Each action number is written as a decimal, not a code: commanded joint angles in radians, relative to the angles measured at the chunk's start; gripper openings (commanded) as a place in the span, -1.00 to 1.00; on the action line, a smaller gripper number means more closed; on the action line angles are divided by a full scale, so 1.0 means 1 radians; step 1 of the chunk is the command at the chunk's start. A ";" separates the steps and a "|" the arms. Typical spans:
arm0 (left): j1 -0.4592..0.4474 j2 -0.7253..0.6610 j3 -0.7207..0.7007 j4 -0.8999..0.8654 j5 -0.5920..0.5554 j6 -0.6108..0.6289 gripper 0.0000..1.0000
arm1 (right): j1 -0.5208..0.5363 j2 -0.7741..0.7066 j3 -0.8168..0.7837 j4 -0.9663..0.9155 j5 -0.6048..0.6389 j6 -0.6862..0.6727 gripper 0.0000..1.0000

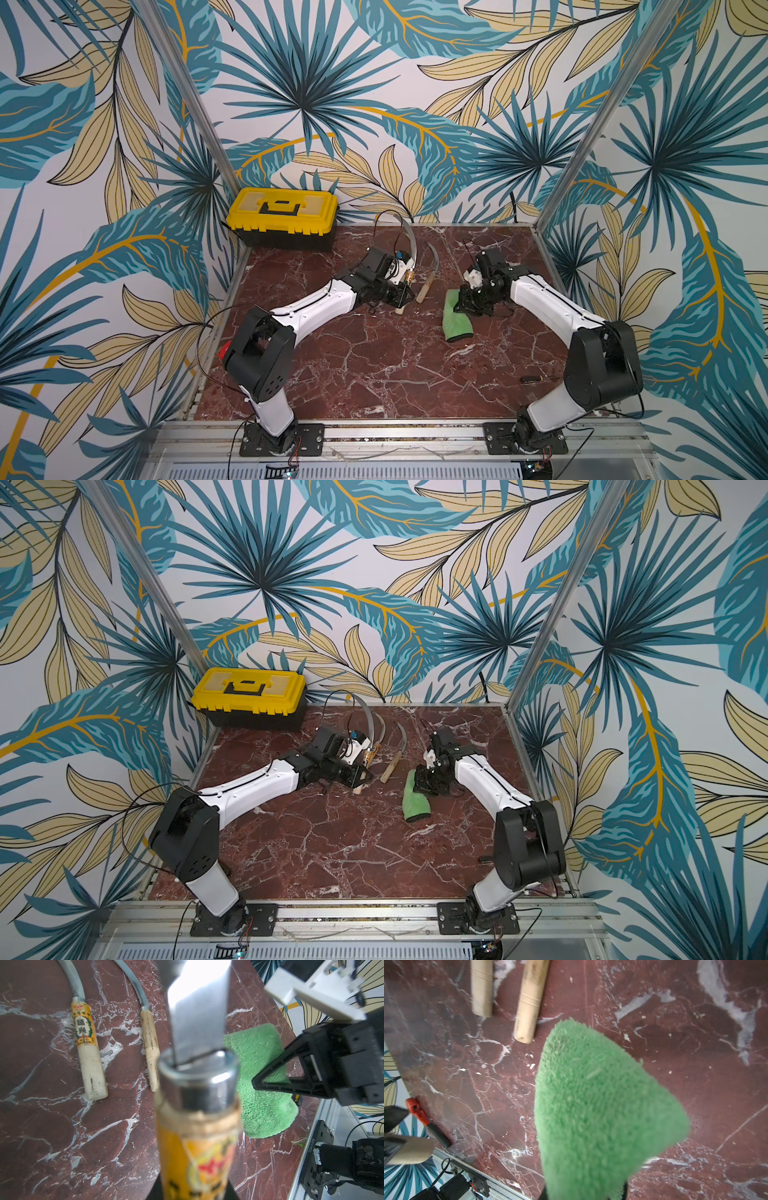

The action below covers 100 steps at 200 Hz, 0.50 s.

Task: Wipe small sickles with rags
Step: Place the rag at the center of the board.

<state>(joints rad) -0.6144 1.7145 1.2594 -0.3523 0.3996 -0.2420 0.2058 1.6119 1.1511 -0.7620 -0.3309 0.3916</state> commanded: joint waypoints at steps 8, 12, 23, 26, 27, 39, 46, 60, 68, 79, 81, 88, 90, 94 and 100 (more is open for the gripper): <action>-0.004 -0.042 -0.012 0.004 -0.010 0.001 -1.00 | -0.015 0.054 -0.027 -0.014 0.027 -0.005 -0.84; -0.004 -0.043 -0.011 0.004 -0.009 0.001 -1.00 | -0.017 0.060 -0.027 -0.013 0.033 -0.005 -0.83; -0.004 -0.041 -0.011 0.004 -0.011 0.001 -1.00 | -0.021 0.073 -0.028 -0.018 0.055 -0.006 -0.82; -0.004 -0.041 -0.010 0.005 -0.010 0.001 -1.00 | -0.021 0.076 -0.027 -0.023 0.063 -0.007 -0.81; -0.004 -0.040 -0.010 0.005 -0.010 0.001 -1.00 | -0.021 0.076 -0.026 -0.024 0.066 -0.008 -0.81; -0.004 -0.036 -0.009 0.005 -0.009 0.003 -1.00 | -0.023 0.087 -0.021 -0.045 0.108 -0.011 -0.78; -0.004 -0.035 -0.010 0.004 -0.008 0.003 -1.00 | -0.023 0.089 -0.018 -0.056 0.131 -0.016 -0.77; -0.004 -0.030 -0.010 0.004 -0.007 0.005 -1.00 | -0.023 0.091 -0.012 -0.076 0.159 -0.024 -0.76; -0.004 -0.027 -0.009 0.005 -0.005 0.004 -1.00 | -0.023 0.088 -0.011 -0.083 0.168 -0.027 -0.76; -0.003 -0.023 -0.008 0.006 -0.003 0.004 -1.00 | -0.023 0.086 -0.006 -0.093 0.179 -0.032 -0.75; -0.004 -0.021 -0.008 0.006 -0.003 0.004 -1.00 | -0.024 0.085 -0.006 -0.095 0.181 -0.032 -0.75; -0.004 -0.019 -0.007 0.006 -0.001 0.004 -1.00 | -0.025 0.083 -0.004 -0.100 0.189 -0.033 -0.74; -0.004 -0.018 -0.006 0.006 -0.002 0.005 -1.00 | -0.025 0.083 -0.003 -0.102 0.190 -0.033 -0.73; -0.004 -0.017 -0.005 0.006 -0.001 0.006 -1.00 | -0.025 0.083 -0.002 -0.104 0.193 -0.035 -0.73; -0.004 -0.014 -0.005 0.006 -0.002 0.006 -1.00 | -0.025 0.083 -0.001 -0.109 0.198 -0.038 -0.71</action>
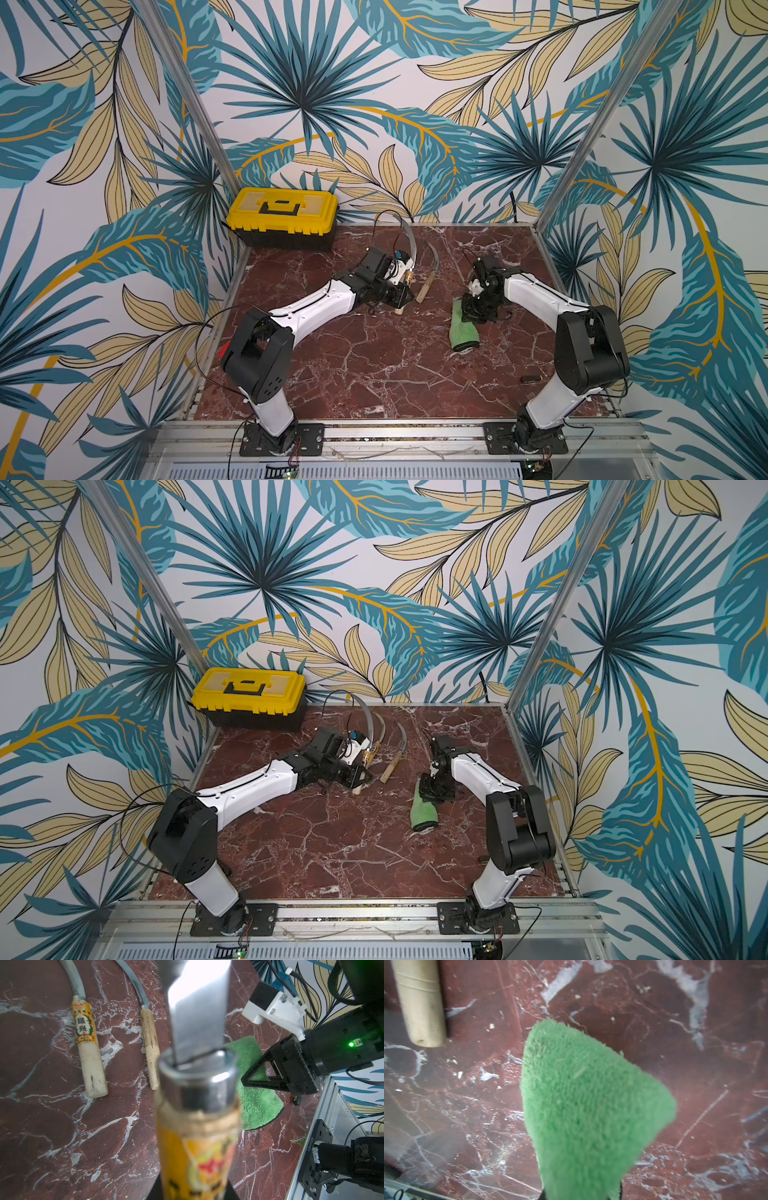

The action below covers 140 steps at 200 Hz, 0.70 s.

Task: Wipe small sickles with rags
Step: Place the rag at the center of the board.

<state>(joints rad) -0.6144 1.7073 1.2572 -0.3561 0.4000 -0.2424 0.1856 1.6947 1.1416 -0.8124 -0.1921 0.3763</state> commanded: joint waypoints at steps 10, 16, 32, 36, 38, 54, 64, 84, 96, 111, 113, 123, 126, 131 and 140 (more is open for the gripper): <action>-0.004 0.000 0.000 0.010 -0.002 0.009 -1.00 | -0.005 0.002 0.012 -0.067 0.070 -0.024 -0.70; -0.004 0.002 0.001 0.010 -0.003 0.011 -1.00 | -0.005 0.003 0.013 -0.071 0.079 -0.026 -0.68; -0.004 0.009 0.003 0.010 -0.002 0.011 -1.00 | -0.005 0.002 0.018 -0.086 0.103 -0.025 -0.43; -0.004 0.011 0.002 0.010 -0.001 0.011 -1.00 | -0.005 0.001 0.020 -0.090 0.108 -0.026 -0.37; -0.004 0.011 0.002 0.010 -0.002 0.012 -1.00 | -0.005 0.000 0.021 -0.091 0.110 -0.026 -0.33; -0.004 0.014 0.002 0.010 -0.003 0.011 -1.00 | -0.005 -0.011 0.028 -0.107 0.119 -0.032 -0.11; -0.004 0.014 0.002 0.010 -0.002 0.011 -1.00 | -0.005 -0.021 0.035 -0.122 0.131 -0.033 0.02; -0.004 0.014 0.003 0.010 -0.003 0.009 -1.00 | -0.005 -0.052 0.054 -0.164 0.161 -0.036 0.17; -0.004 0.014 0.003 0.009 -0.005 0.008 -1.00 | -0.005 -0.078 0.064 -0.194 0.181 -0.035 0.20; -0.004 0.015 0.003 0.010 -0.005 0.008 -1.00 | -0.005 -0.117 0.078 -0.230 0.200 -0.034 0.24; -0.004 0.015 0.003 0.011 -0.004 0.008 -1.00 | -0.005 -0.123 0.080 -0.234 0.203 -0.034 0.24; -0.004 0.017 0.003 0.011 -0.006 0.008 -1.00 | -0.005 -0.151 0.088 -0.251 0.215 -0.030 0.25; -0.004 0.018 0.003 0.011 -0.005 0.008 -1.00 | -0.005 -0.158 0.091 -0.256 0.215 -0.029 0.25; -0.004 0.019 0.004 0.011 -0.005 0.008 -1.00 | -0.005 -0.172 0.095 -0.261 0.216 -0.027 0.25; -0.004 0.020 0.003 0.015 -0.004 0.005 -1.00 | -0.005 -0.194 0.102 -0.262 0.212 -0.021 0.25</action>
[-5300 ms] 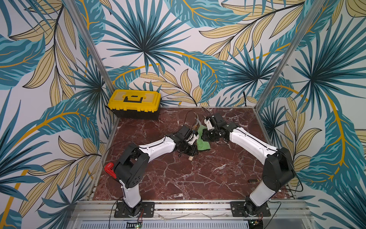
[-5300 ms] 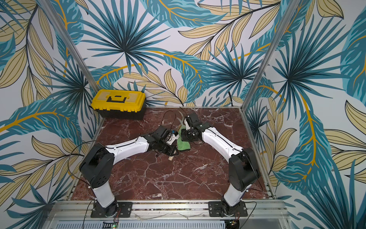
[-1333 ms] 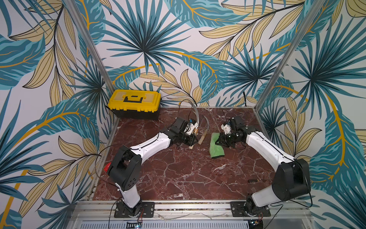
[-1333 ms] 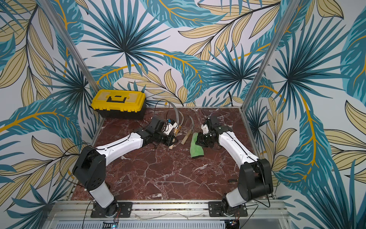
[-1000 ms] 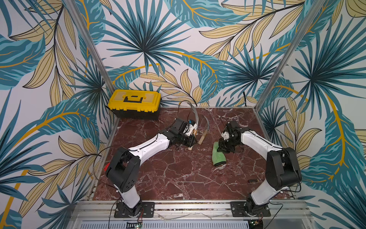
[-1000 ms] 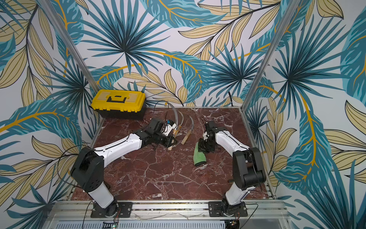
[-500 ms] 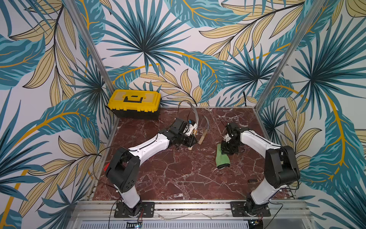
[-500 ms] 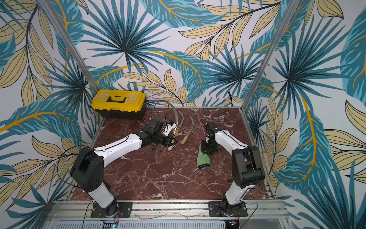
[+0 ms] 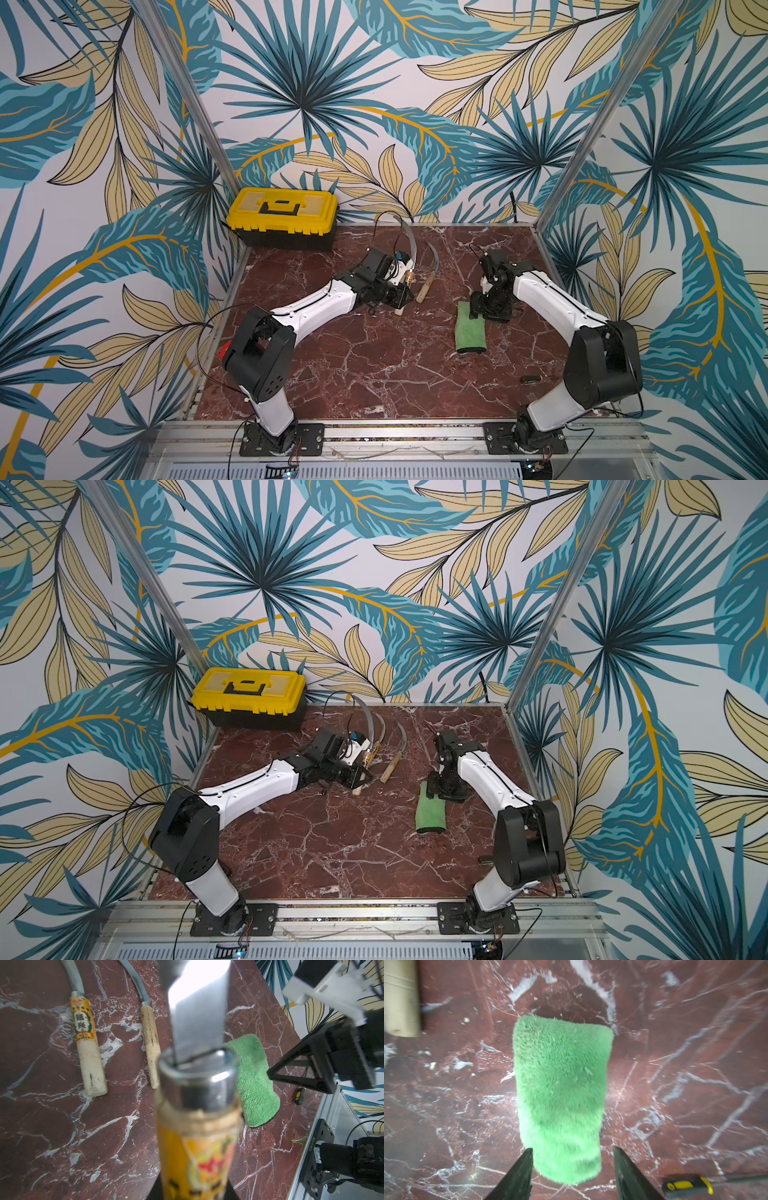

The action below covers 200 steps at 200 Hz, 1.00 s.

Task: Wipe small sickles with rags
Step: Place the rag at the center of the board, then place the small sickle at the center of the board.

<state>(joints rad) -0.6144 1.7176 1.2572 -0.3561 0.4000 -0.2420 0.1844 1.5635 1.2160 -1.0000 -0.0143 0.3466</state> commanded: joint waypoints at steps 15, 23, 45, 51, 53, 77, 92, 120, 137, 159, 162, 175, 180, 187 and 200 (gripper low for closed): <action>-0.004 0.012 0.001 0.024 -0.003 -0.001 -1.00 | -0.002 -0.092 0.038 -0.054 0.002 0.015 0.25; -0.004 0.014 0.001 0.030 -0.003 -0.007 -1.00 | 0.000 -0.103 0.041 -0.031 -0.028 0.022 0.25; -0.003 0.020 0.005 0.039 -0.006 -0.022 -1.00 | 0.004 -0.099 0.060 0.013 -0.070 0.045 0.25; -0.002 0.022 0.008 0.040 -0.008 -0.024 -1.00 | 0.006 -0.093 0.068 0.021 -0.075 0.050 0.24; -0.002 0.022 0.008 0.040 -0.010 -0.026 -1.00 | 0.007 -0.092 0.068 0.026 -0.077 0.052 0.24; 0.034 0.044 0.001 0.067 0.012 -0.053 -1.00 | 0.013 -0.070 0.083 0.064 -0.107 0.069 0.23; 0.072 0.071 0.011 0.068 0.063 -0.071 -1.00 | 0.018 -0.071 0.084 0.080 -0.116 0.076 0.23; 0.123 0.113 0.029 0.066 0.103 -0.081 -1.00 | 0.020 -0.089 0.071 0.085 -0.103 0.074 0.23; 0.150 0.138 0.042 0.066 0.111 -0.083 -1.00 | 0.020 -0.101 0.054 0.087 -0.091 0.065 0.23; 0.178 0.185 0.091 0.027 0.109 -0.067 -1.00 | 0.020 -0.109 0.030 0.083 -0.070 0.056 0.24; 0.181 0.194 0.099 0.021 0.108 -0.064 -1.00 | 0.020 -0.110 0.026 0.083 -0.067 0.055 0.24; 0.193 0.226 0.137 -0.009 0.099 -0.049 -1.00 | 0.020 -0.118 0.011 0.086 -0.064 0.051 0.24; 0.197 0.238 0.154 -0.022 0.090 -0.043 -1.00 | 0.020 -0.122 0.005 0.089 -0.063 0.050 0.24; 0.202 0.255 0.177 -0.042 0.080 -0.036 -0.99 | 0.020 -0.128 -0.002 0.092 -0.061 0.048 0.24; 0.206 0.285 0.217 -0.081 0.052 -0.019 -0.96 | 0.020 -0.138 -0.013 0.096 -0.055 0.047 0.24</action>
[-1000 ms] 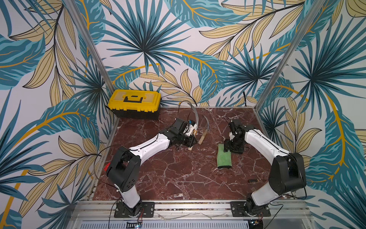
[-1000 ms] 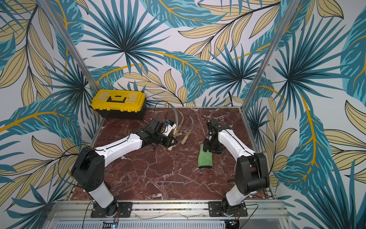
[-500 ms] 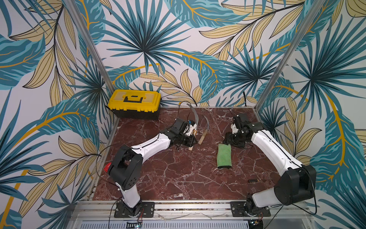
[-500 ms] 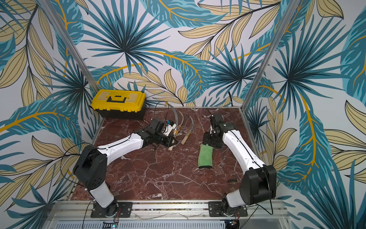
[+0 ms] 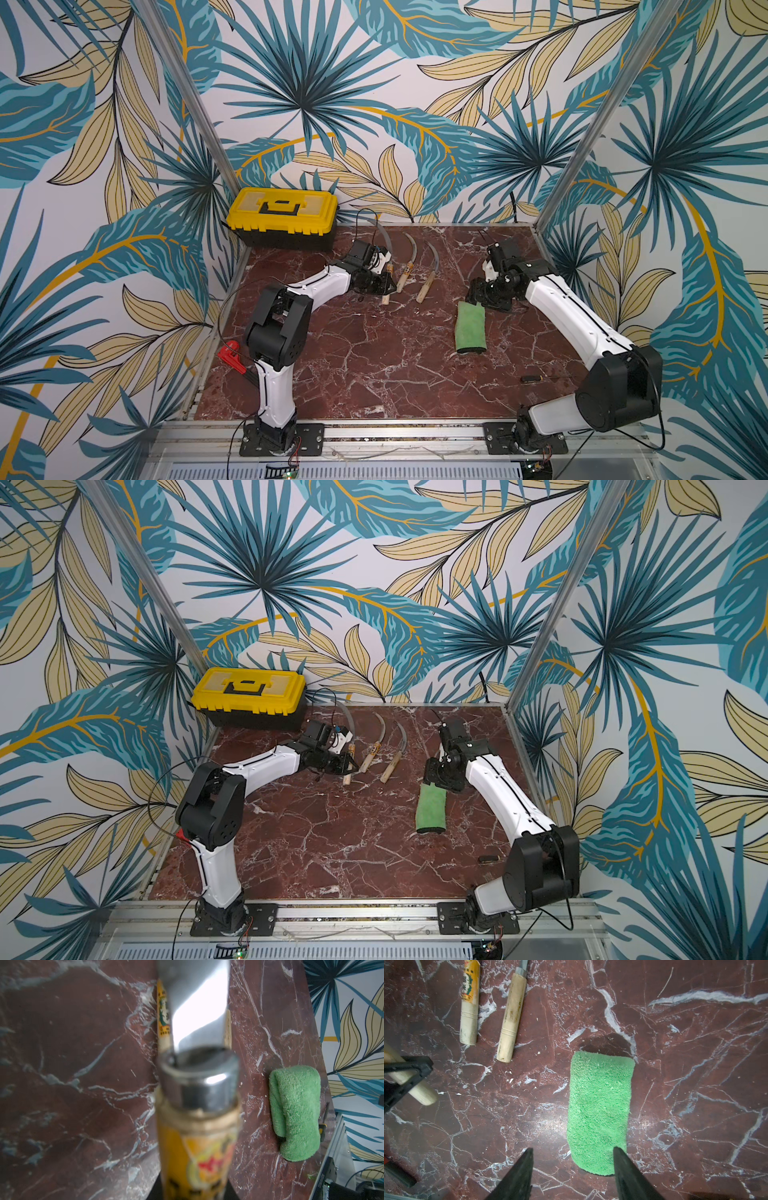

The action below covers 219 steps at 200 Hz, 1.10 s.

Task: Wipe small sickles with rags
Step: Place the small sickle at the center of the board.

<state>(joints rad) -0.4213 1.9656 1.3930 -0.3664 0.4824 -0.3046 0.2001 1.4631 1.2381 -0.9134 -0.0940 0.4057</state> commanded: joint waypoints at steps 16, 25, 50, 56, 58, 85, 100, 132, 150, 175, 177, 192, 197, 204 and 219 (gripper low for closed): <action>0.020 0.065 0.125 -0.105 -0.046 0.056 -0.94 | 0.004 -0.044 -0.043 0.014 0.031 -0.016 0.25; 0.024 0.077 0.141 -0.110 -0.048 0.058 -0.93 | 0.004 -0.045 -0.045 0.014 0.033 -0.019 0.25; 0.038 0.110 0.188 -0.131 -0.050 0.059 -0.89 | 0.004 -0.050 -0.050 0.014 0.032 -0.025 0.25; 0.040 0.119 0.199 -0.139 -0.047 0.061 -0.88 | 0.004 -0.052 -0.049 0.014 0.030 -0.024 0.25; 0.041 0.122 0.203 -0.141 -0.044 0.061 -0.88 | 0.004 -0.052 -0.049 0.015 0.030 -0.025 0.25; 0.051 0.159 0.251 -0.173 -0.035 0.067 -0.86 | 0.004 -0.064 -0.056 0.021 0.025 -0.025 0.25; 0.054 0.176 0.271 -0.183 -0.034 0.070 -0.83 | 0.004 -0.071 -0.058 0.023 0.024 -0.024 0.25; 0.066 0.221 0.314 -0.193 -0.024 0.071 -0.78 | 0.004 -0.084 -0.062 0.022 0.023 -0.028 0.25; 0.069 0.244 0.330 -0.194 -0.015 0.069 -0.75 | 0.004 -0.090 -0.066 0.021 0.027 -0.027 0.25; 0.071 0.271 0.350 -0.200 -0.021 0.070 -0.68 | 0.003 -0.095 -0.066 0.022 0.023 -0.026 0.25; 0.071 0.272 0.352 -0.201 -0.021 0.070 -0.67 | 0.004 -0.095 -0.067 0.023 0.023 -0.026 0.25; 0.072 0.283 0.359 -0.202 -0.025 0.070 -0.64 | 0.004 -0.095 -0.069 0.027 0.017 -0.023 0.25; 0.072 0.286 0.360 -0.203 -0.030 0.068 -0.62 | 0.004 -0.093 -0.070 0.027 0.016 -0.022 0.25; 0.072 0.292 0.364 -0.203 -0.035 0.068 -0.60 | 0.004 -0.095 -0.071 0.028 0.013 -0.021 0.25; 0.074 0.300 0.370 -0.203 -0.044 0.067 -0.58 | 0.004 -0.096 -0.075 0.028 0.011 -0.019 0.25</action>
<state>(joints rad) -0.3553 2.2555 1.7233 -0.5663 0.4503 -0.2508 0.2001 1.3876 1.1877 -0.8875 -0.0761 0.3885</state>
